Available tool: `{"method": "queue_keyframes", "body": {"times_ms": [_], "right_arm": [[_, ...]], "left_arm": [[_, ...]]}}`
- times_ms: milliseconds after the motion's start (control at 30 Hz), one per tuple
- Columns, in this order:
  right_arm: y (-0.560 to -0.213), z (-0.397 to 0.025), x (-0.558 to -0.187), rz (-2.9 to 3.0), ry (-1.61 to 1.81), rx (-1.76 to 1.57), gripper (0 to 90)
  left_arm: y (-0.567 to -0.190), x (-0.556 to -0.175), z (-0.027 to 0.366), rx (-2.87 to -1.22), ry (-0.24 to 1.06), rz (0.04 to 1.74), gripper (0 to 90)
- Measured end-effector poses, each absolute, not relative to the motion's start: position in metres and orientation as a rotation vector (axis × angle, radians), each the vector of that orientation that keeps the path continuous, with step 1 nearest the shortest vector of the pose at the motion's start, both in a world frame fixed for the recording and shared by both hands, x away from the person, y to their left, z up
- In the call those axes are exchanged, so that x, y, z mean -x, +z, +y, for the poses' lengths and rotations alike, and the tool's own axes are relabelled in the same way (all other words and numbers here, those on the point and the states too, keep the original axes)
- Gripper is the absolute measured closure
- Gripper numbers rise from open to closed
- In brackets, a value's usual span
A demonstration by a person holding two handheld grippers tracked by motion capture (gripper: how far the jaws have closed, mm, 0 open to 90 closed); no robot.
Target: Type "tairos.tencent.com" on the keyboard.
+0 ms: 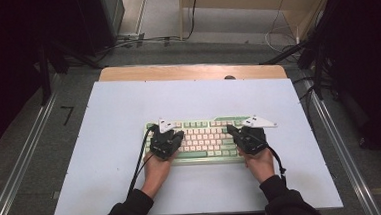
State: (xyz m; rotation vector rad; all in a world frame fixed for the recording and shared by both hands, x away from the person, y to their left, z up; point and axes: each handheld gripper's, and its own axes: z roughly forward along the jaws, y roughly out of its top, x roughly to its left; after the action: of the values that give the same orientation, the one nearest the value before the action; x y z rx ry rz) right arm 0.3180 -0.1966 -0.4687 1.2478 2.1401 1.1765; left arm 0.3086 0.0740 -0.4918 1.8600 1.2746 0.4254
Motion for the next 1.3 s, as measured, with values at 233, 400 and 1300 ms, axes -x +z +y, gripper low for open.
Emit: {"method": "queue_keyframes", "body": {"times_ms": [233, 400, 1300], "right_arm": [[-0.468, -0.197, -0.318, 2.137, 1.178, -1.248, 87.4], [-0.468, -0.197, -0.318, 2.139, 1.178, -1.248, 87.4], [-0.468, -0.197, -0.317, 2.136, 1.177, -1.242, 87.4]], "left_arm": [[-0.489, -0.308, 0.073, -1.871, 0.415, 1.256, 90.0], [-0.485, -0.305, 0.076, -1.846, 0.427, 1.250, 90.0], [-0.475, -0.293, 0.108, -1.792, 0.439, 1.274, 90.0]]}}
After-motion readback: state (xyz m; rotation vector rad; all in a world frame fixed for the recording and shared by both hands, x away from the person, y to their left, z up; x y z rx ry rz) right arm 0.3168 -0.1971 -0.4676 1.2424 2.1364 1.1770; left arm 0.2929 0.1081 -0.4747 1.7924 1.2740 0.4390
